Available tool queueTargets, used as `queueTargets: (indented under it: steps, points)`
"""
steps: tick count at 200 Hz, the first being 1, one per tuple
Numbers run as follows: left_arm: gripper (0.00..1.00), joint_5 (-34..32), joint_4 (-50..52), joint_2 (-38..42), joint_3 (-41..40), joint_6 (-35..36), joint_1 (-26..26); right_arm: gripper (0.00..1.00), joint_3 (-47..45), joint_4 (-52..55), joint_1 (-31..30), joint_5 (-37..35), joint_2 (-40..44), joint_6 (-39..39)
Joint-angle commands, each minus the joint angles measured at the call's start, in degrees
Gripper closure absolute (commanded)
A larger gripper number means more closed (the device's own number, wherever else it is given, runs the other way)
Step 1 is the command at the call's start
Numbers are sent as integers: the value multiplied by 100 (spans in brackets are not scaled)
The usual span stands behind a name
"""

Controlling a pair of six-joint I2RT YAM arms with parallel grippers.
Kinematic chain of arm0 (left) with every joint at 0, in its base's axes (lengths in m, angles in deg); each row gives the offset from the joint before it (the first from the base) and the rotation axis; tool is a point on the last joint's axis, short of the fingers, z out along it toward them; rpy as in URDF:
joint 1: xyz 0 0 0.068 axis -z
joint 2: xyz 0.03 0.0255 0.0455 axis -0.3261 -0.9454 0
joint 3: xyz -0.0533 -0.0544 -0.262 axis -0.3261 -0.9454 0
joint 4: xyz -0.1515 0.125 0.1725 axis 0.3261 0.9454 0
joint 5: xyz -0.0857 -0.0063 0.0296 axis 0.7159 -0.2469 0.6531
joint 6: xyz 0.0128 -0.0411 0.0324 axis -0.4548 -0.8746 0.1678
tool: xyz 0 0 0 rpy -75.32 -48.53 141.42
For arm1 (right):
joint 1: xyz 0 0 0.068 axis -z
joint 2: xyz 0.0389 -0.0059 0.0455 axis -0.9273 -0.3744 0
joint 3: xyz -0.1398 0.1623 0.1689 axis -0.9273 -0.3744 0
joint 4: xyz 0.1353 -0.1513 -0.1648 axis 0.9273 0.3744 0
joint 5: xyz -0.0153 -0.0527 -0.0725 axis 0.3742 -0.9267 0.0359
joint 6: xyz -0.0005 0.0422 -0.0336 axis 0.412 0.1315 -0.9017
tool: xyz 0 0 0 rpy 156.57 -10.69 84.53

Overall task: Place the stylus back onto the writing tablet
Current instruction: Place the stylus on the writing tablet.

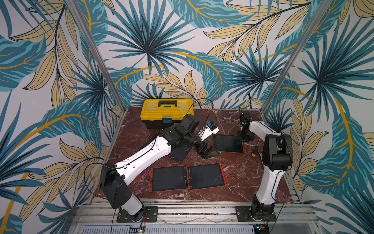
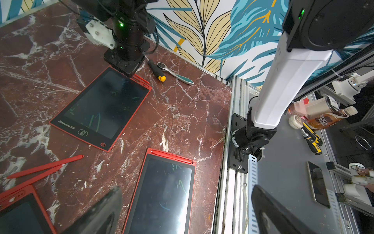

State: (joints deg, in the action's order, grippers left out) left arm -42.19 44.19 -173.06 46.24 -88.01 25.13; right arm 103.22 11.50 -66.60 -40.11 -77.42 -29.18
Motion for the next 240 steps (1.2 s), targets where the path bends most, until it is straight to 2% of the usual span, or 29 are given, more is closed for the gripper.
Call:
queueTargets:
  steps: [1,182,240]
  points:
    - [0,59,-37,-71,-109,12,5,93,161,60,26,-25,-168,-78]
    - [0,34,-37,-45,-109,14,22,86,248,204,30,3,-277,-29]
    - [0,41,-38,-18,-109,20,22,95,86,79,33,348,-87,278]
